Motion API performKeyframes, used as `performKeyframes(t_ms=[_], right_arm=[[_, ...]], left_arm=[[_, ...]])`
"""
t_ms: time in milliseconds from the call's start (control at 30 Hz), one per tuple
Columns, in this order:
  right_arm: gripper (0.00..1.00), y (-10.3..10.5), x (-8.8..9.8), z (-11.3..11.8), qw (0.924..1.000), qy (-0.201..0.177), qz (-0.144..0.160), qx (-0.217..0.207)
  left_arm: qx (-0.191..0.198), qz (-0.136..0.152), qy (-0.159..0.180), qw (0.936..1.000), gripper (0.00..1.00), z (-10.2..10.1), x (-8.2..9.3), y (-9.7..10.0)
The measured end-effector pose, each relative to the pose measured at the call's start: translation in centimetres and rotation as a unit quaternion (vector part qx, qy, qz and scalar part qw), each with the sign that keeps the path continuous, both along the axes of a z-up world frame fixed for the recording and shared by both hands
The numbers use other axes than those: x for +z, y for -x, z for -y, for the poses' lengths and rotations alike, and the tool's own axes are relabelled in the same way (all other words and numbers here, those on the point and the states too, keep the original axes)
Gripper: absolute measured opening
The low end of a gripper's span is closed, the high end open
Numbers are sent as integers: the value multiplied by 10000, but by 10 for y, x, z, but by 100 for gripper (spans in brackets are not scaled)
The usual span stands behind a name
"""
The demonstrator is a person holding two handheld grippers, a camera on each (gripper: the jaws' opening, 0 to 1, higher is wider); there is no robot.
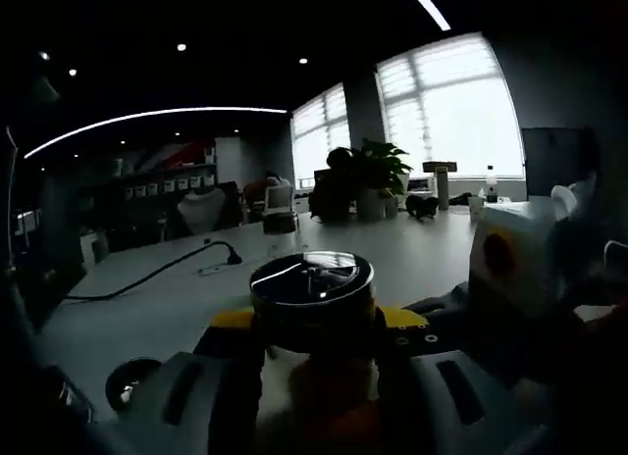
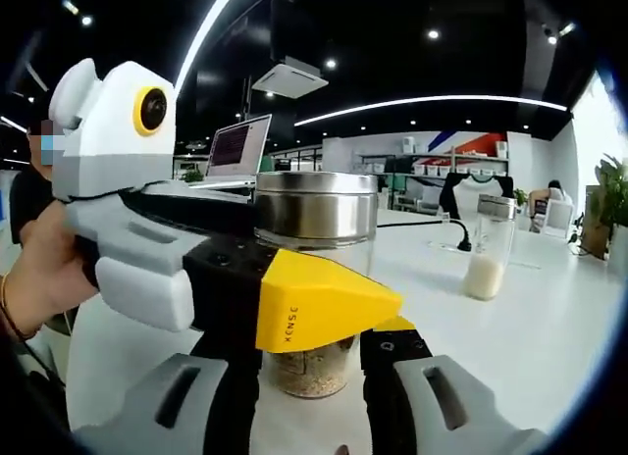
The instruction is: Rotate the seasoning bottle until the label or dispensing opening points toward the visible target arrow and the bottle remains upright within the marked orientation range
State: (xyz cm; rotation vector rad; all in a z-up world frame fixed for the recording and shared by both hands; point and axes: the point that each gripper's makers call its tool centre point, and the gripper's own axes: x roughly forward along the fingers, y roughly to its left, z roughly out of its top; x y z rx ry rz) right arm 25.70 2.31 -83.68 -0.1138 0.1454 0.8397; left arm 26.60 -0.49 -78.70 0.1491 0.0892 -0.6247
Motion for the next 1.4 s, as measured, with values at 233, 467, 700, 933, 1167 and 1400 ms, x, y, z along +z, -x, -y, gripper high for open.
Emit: performKeyframes(t_ms=[233, 467, 700, 933, 1167, 1400], right_arm=[[38, -3, 0, -1, 9999, -2, 25, -102], [38, -3, -1, -2, 9998, -14, 11, -219], [38, -5, -2, -3, 9989, -10, -5, -465], [38, -8, -2, -4, 9983, -17, 25, -586], [38, -10, -1, -6, 9977, -1, 58, -676], [39, -10, -22, -5, 9976, 327, -160, -581]], left_arm=[[54, 125, -262, 9996, 51, -4, 5, 12], [367, 205, -318, 9986, 52, -18, 6, 18], [593, 433, -366, 9966, 52, -31, 21, 21], [579, 271, -337, 9974, 52, -33, 13, 25], [572, 226, -349, 9975, 52, -35, 11, 29], [624, 156, -377, 9972, 52, -43, 9, 29]])
